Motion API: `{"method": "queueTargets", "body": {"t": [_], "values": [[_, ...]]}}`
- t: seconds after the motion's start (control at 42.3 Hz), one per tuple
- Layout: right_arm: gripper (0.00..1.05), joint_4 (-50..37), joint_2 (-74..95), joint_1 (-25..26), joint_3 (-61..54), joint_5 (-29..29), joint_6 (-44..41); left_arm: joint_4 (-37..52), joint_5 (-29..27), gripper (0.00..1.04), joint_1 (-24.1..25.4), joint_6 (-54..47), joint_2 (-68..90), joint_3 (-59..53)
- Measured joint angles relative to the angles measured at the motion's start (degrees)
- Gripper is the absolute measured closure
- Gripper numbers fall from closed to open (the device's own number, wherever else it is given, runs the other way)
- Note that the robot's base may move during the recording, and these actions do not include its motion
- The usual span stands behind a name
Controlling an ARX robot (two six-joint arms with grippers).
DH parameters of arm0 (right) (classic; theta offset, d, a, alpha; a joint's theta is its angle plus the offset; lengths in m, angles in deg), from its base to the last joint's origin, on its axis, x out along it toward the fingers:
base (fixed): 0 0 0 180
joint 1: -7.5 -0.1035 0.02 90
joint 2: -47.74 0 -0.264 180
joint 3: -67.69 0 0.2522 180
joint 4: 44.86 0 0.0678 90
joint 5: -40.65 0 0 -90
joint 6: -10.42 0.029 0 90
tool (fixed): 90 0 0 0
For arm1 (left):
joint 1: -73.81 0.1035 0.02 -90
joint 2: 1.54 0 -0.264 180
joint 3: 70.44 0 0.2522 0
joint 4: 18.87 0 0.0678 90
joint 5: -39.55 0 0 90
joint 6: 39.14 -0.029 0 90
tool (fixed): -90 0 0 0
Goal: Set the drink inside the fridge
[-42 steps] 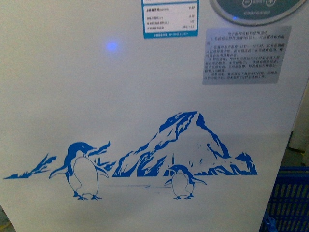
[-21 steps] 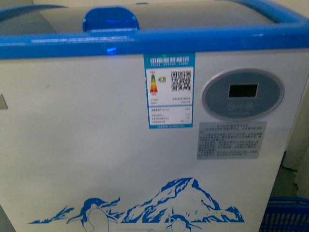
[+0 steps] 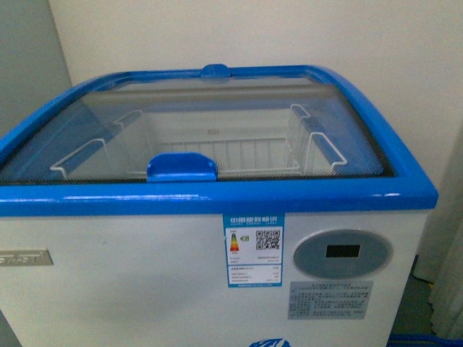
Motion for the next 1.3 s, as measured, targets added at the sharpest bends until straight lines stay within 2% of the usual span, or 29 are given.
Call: {"method": "queueTargets", "body": {"t": [0.26,0.307,0.331,0.378,0.402,0.52,0.591,0.709,0.851,0.945,1.063,1.3], "values": [[0.64,-0.15,0.0,0.0,0.0,-0.02,-0.02,0.0,0.0,0.08,0.0,0.0,0.0,0.0],[0.64,-0.15,0.0,0.0,0.0,0.0,-0.04,-1.51,2.38,0.08,0.74,1.05,0.94,0.48],[0.64,-0.15,0.0,0.0,0.0,-0.02,-0.02,-2.93,5.75,0.08,2.27,2.12,3.43,1.44],[0.64,-0.15,0.0,0.0,0.0,-0.04,-0.04,1.44,12.04,0.08,5.29,2.6,12.24,3.06],[0.64,-0.17,-0.02,0.0,0.0,0.13,-0.07,4.24,12.79,0.08,5.9,2.43,15.74,3.63],[0.64,-0.17,0.0,-0.02,0.0,-0.07,-0.11,23.96,17.9,0.08,4.07,-5.57,39.01,10.27],[0.64,-0.17,0.0,-0.02,0.0,-0.04,-0.11,30.03,19.65,0.08,2.6,-10.75,47.71,13.88],[0.64,-0.17,-0.02,-0.02,0.0,-0.02,-0.11,34.14,23.5,0.08,0.57,-18.93,59.39,20.06],[0.64,-0.17,0.0,-0.02,0.0,-0.02,-0.11,32.59,27.43,0.08,-2.95,-29.4,71.56,28.37],[0.64,-0.17,0.0,-0.02,0.0,-0.02,-0.11,25.53,31.43,0.08,-5.68,-38.29,77.46,35.01],[0.64,-0.17,0.0,-0.02,0.0,-0.02,-0.13,17.27,33.33,0.08,-7.74,-48.0,82.79,41.59],[0.64,-0.17,0.0,-0.02,0.0,-0.04,-0.11,9.75,34.12,0.08,-8.46,-54.71,87.56,47.6]]}}
